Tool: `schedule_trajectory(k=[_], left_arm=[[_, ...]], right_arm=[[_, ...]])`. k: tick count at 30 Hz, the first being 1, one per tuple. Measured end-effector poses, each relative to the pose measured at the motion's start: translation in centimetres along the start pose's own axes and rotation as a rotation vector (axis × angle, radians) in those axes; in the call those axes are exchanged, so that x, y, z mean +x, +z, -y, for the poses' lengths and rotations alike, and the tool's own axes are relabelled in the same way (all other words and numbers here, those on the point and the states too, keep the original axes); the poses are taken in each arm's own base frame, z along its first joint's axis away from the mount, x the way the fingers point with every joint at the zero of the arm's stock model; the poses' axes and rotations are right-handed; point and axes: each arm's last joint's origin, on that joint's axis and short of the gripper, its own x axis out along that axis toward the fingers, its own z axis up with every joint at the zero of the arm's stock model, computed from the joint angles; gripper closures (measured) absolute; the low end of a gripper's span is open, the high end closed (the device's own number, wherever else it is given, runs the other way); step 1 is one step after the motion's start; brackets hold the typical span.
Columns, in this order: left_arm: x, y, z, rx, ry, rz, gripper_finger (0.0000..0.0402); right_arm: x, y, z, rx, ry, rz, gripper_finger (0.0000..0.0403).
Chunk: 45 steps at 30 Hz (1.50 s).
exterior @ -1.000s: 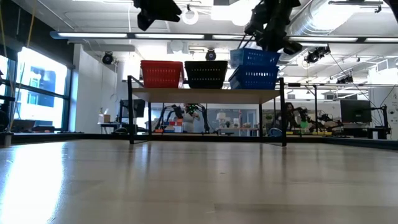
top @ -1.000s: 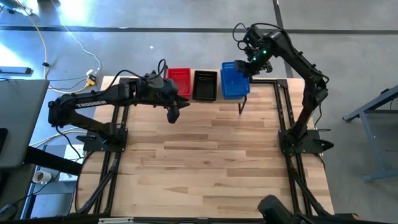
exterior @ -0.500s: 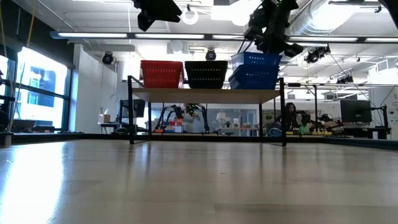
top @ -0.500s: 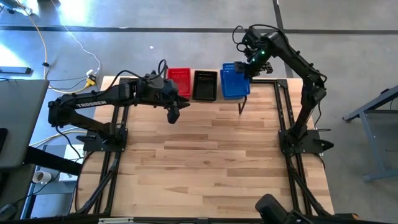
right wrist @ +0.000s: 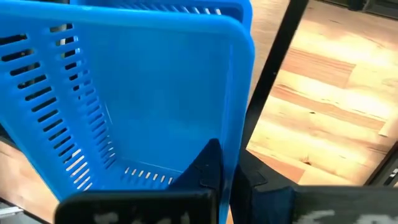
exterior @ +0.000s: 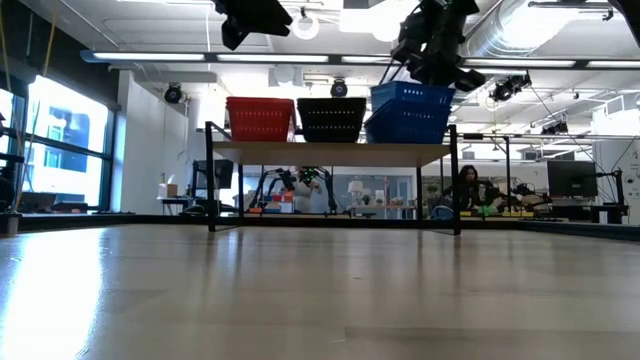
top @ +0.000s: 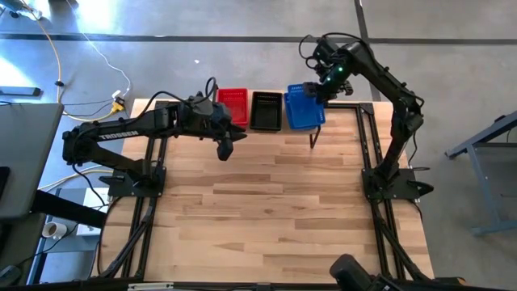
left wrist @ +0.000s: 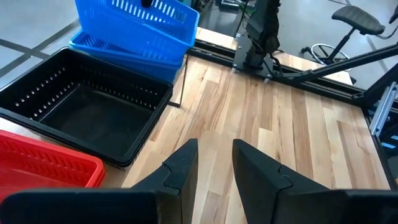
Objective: Stack baskets on shelf by color
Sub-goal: Stack the blue bin on top of the blue bins on the shelf, then adjust the black bins on the shelf
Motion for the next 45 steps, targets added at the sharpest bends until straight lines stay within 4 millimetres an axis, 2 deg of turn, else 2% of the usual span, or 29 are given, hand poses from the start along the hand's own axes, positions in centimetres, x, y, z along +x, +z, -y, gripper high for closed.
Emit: schedule_trajectory(k=[18,28,34,39,45], left_arm=[[0.0,0.0,0.0,-0.001,0.0,0.0,0.0312],[0.0,0.0,0.0,-0.008,0.0,0.0,0.0312],[0.0,0.0,0.0,-0.017,0.0,0.0,0.0312],[0.0,0.0,0.0,-0.03,0.002,0.0,0.0312],[0.0,0.2,0.0,-0.025,-0.002,0.022,0.0312]], right_arm=[[0.0,0.2,0.1,0.002,-0.025,0.026,0.0397],[0.0,0.1,0.1,-0.033,-0.008,0.017,0.0314],[-0.1,0.1,0.1,-0.04,-0.028,0.028,0.03],[-1.2,-0.8,0.2,-0.092,-0.03,0.044,0.0302],[-2.4,-2.8,-0.9,-0.208,-0.054,0.083,0.0302]])
